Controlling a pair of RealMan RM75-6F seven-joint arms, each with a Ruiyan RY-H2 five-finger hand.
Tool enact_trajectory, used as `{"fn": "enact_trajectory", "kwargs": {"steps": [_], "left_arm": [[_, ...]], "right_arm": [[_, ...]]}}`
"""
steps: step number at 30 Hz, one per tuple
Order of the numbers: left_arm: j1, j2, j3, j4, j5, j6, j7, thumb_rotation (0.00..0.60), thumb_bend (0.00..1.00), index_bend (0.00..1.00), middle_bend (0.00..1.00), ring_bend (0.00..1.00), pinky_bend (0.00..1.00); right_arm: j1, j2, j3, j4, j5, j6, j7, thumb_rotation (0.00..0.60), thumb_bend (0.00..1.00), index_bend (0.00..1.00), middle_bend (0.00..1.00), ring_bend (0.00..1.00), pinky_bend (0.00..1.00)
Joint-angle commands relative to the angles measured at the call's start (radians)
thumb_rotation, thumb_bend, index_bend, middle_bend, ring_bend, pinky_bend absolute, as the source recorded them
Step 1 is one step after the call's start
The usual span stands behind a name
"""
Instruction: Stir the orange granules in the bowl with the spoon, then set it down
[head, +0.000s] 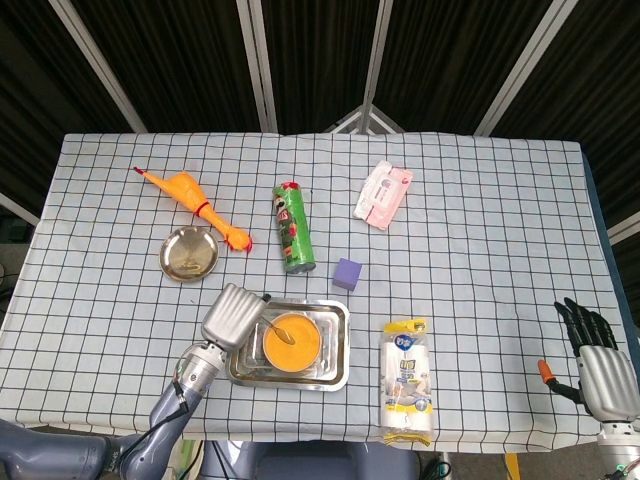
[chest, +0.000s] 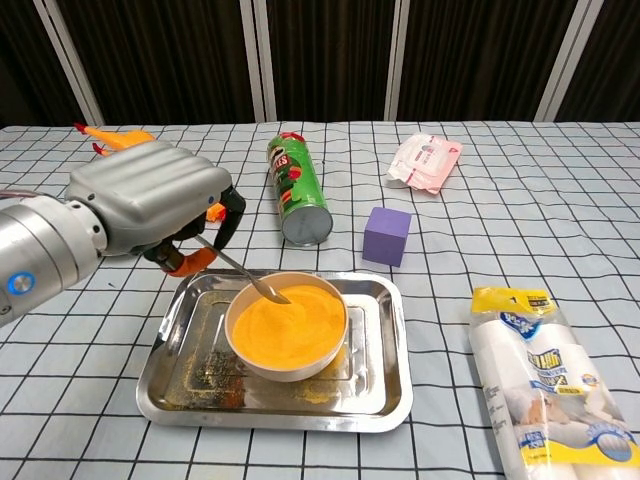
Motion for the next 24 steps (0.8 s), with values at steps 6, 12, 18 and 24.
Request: {"fn": "enact_trajectory", "kwargs": {"steps": [6,12,18,24], "left_arm": [[-0.059,0.073,-0.022,-0.171,-0.3,-0.022,0.189,0.6,0.9,0.78,1.0,0.99,0.96],[-0.121,0.04,-0.033,-0.2,-0.429,0.023,0.289,0.6,0.9,0.78,1.0,0.99,0.96],[-0.175,-0.005,-0.065,-0.208,-0.537,0.079,0.334,0.6,0.9,0.79,1.0,0.99,0.96],[-0.226,-0.029,-0.12,-0.218,-0.654,0.127,0.355,0.6,0.9,0.79,1.0,0.99,0.96]], "right_arm": [[0.0,0.0,-0.001,0.0,0.0,0.0,0.0,0.6,0.4,0.0,0.0,0.0,0.0],[0.0,0.0,0.0,0.0,0.0,0.0,0.0,0.6,0.4,0.0,0.0,0.0,0.0],[-0.001,0.001,0.001,0.001,0.0,0.002,0.006,0.6,0.4,0.0,0.0,0.0,0.0],[-0.001,0.0,0.001,0.002,-0.003,0.004,0.009,0.6,0.4,0.0,0.0,0.0,0.0]]}}
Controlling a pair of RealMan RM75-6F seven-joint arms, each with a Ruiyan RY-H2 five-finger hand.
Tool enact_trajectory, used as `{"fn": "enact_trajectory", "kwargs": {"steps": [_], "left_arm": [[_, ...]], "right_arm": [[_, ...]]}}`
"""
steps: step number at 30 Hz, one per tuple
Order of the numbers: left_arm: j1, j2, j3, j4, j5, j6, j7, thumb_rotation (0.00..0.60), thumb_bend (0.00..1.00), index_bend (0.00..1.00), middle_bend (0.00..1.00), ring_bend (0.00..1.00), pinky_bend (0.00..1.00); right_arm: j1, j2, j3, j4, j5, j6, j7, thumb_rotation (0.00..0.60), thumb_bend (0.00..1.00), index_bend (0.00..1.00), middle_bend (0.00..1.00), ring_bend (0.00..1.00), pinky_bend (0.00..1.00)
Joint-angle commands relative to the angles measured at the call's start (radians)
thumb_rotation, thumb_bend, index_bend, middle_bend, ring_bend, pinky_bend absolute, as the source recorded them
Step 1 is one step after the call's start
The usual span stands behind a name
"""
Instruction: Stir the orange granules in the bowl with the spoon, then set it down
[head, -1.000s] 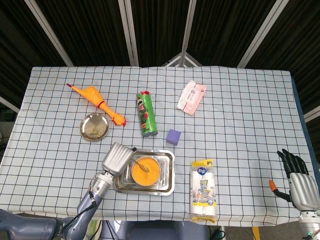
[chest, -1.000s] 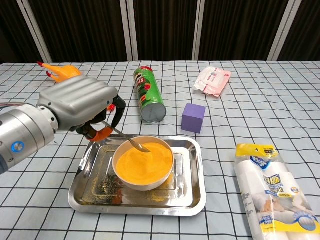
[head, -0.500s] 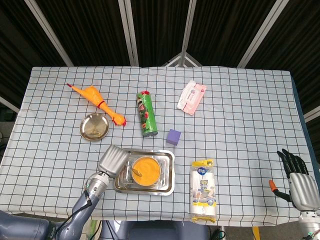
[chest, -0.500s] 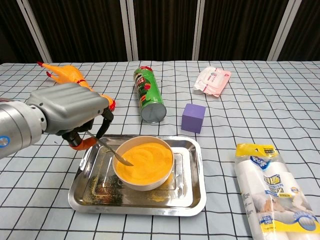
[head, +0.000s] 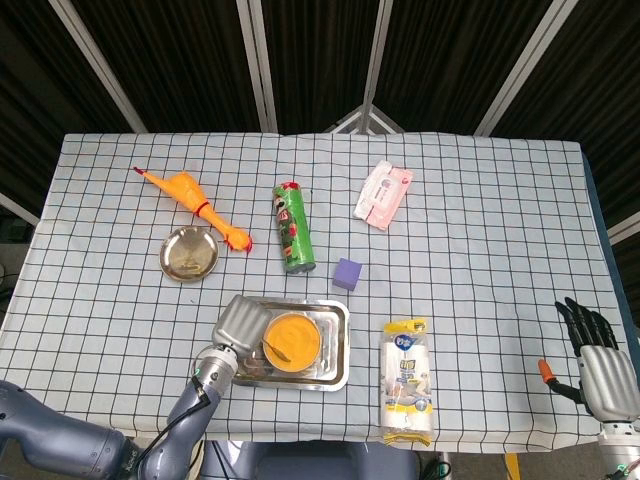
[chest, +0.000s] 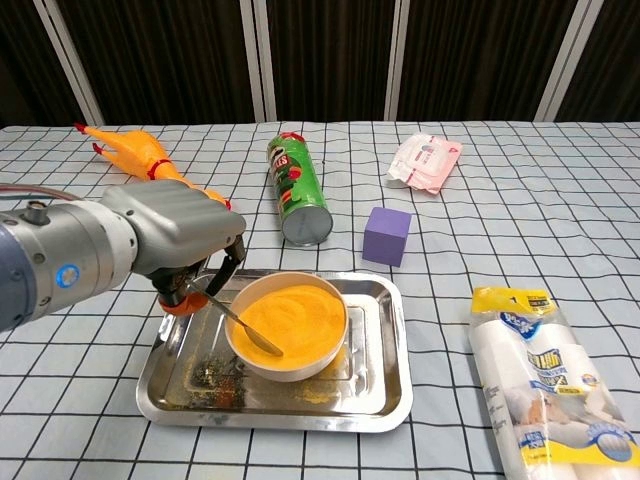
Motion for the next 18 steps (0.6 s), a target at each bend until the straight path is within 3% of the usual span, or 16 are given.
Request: {"fn": "enact_trajectory", "kwargs": {"steps": [1,7,18], "left_arm": [[-0.038,-0.019,-0.044,-0.011,-0.087,0.034,0.018,0.6,0.9,0.79,1.0,0.99,0.96],[-0.094,-0.036,-0.131,-0.037,-0.264,0.076,0.019,0.6,0.91,0.79,1.0,0.99,0.96],[-0.158,0.002,-0.188,-0.082,-0.427,0.122,-0.001,0.6,0.92,0.79,1.0,1.0,0.97]], "right_arm": [[0.0,0.0,0.0,0.0,-0.001,0.001,0.001,0.6,0.4,0.0,0.0,0.0,0.0],[0.0,0.001,0.0,0.0,0.0,0.001,0.005,0.6,0.4,0.0,0.0,0.0,0.0],[-0.001,0.0,0.0,0.0,-0.002,0.002,0.004,0.6,0.4,0.0,0.0,0.0,0.0]]}}
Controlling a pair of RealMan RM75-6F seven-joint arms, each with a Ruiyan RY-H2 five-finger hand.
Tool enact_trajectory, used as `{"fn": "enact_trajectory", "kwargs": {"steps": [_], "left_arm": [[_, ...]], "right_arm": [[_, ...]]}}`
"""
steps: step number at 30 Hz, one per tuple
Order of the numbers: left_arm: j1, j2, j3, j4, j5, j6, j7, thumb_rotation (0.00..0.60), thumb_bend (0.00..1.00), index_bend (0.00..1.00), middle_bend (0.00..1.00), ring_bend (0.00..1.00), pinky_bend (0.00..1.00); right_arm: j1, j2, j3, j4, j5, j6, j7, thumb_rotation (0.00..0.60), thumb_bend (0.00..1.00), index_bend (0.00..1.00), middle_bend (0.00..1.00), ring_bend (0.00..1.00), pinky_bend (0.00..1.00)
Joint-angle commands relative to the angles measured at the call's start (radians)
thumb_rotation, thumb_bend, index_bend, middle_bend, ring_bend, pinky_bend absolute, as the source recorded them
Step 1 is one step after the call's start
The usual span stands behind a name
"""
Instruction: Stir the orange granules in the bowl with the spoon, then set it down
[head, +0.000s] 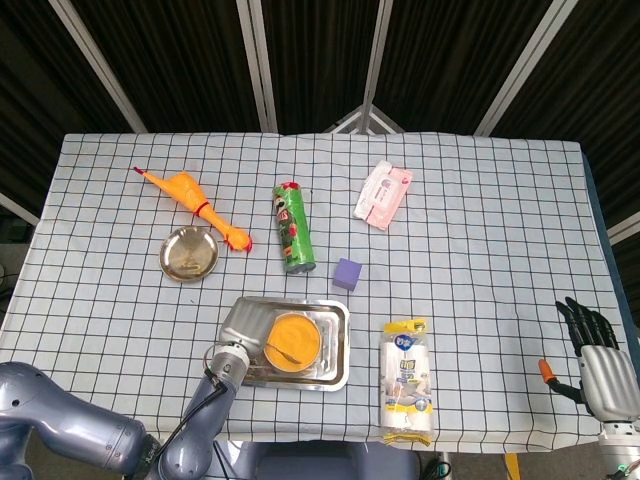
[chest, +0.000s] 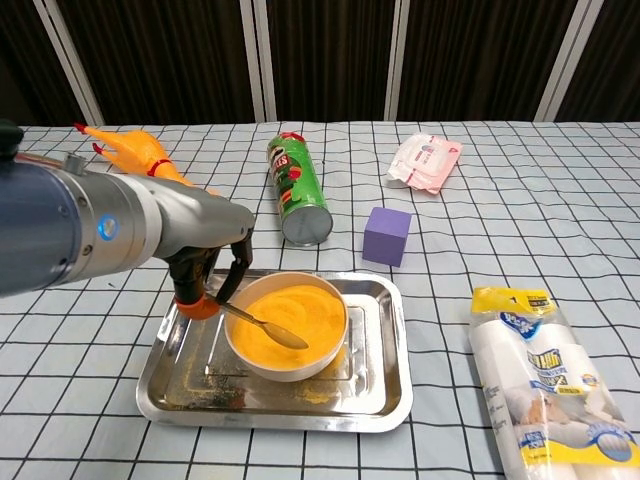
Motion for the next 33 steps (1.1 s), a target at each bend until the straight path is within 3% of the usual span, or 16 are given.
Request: {"fn": "enact_trajectory", "kwargs": {"steps": [1,14,33], "left_arm": [[-0.028,0.012,-0.016,-0.008,-0.048,0.013,-0.004,0.6,0.92,0.79,1.0,1.0,0.97],[-0.09,-0.001,-0.026,0.022,-0.178,0.045,-0.028,0.6,0.93,0.79,1.0,1.0,0.97],[-0.139,-0.015,-0.037,0.111,-0.254,0.037,-0.062,0.6,0.94,0.8,1.0,1.0,0.97]], "right_arm": [[0.0,0.0,0.0,-0.001,0.001,0.0,0.0,0.6,0.4,0.0,0.0,0.0,0.0],[0.0,0.006,-0.002,-0.008,0.005,-0.008,0.016,0.6,0.4,0.0,0.0,0.0,0.0],[0.001,0.01,-0.001,-0.014,0.009,-0.013,0.027,0.6,0.4,0.0,0.0,0.0,0.0]]}}
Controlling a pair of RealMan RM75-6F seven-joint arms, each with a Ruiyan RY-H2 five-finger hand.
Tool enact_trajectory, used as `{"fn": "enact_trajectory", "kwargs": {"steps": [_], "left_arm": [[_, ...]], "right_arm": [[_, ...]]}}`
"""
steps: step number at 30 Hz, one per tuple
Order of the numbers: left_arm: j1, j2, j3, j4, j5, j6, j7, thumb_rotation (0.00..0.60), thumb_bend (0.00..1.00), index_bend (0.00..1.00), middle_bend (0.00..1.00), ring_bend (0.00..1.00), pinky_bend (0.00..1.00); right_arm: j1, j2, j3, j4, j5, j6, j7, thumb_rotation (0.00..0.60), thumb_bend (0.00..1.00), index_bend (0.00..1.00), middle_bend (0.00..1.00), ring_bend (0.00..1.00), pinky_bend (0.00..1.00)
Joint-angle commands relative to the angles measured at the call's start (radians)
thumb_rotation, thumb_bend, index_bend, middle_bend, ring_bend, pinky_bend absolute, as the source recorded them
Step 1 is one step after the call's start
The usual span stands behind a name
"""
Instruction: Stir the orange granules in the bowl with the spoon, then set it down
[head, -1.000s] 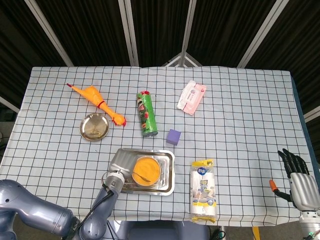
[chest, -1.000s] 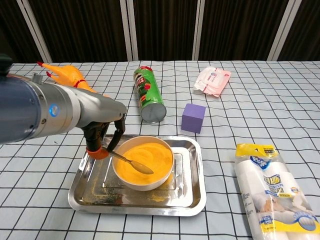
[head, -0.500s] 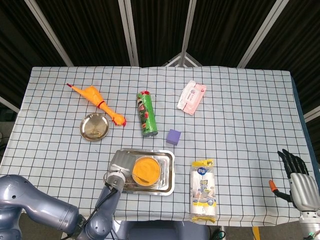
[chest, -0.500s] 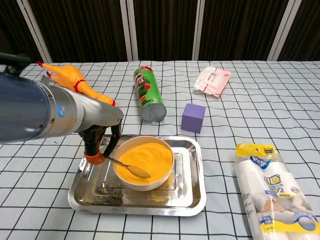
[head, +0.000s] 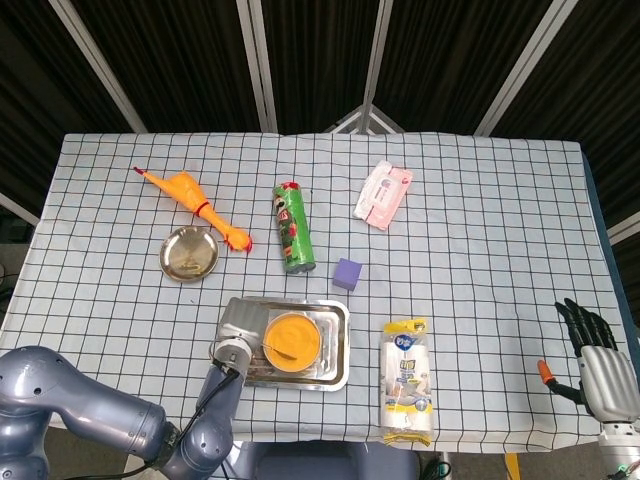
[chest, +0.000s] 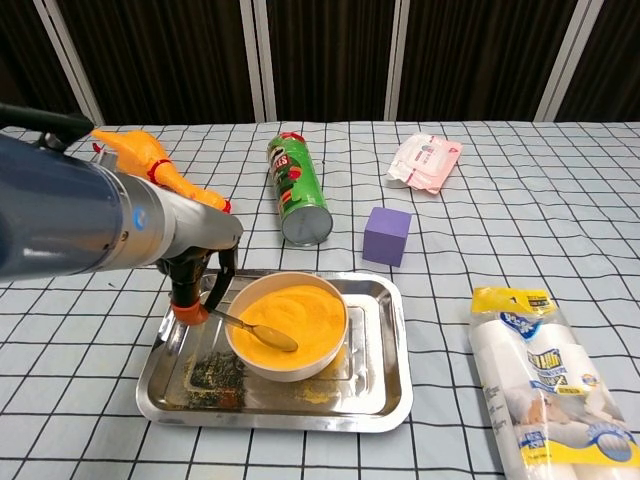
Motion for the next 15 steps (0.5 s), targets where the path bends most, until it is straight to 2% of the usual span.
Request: {"fn": "enact_trajectory", "kwargs": {"steps": [1,15], "left_arm": [[-0.006,-0.003,-0.006,0.015,-0.007,-0.003,-0.007,0.6,0.94,0.8,1.0,1.0,0.97],[-0.017,0.0,-0.029,0.031,-0.01,-0.004,-0.055,0.6,0.95,0.8,1.0,1.0,0.97]], "right_arm": [[0.0,0.0,0.0,-0.001,0.0,0.0,0.002,0.6,0.4,0.0,0.0,0.0,0.0],[0.0,0.001,0.0,-0.002,-0.002,0.001,0.01,0.6,0.41,0.0,0.0,0.0,0.0]]}}
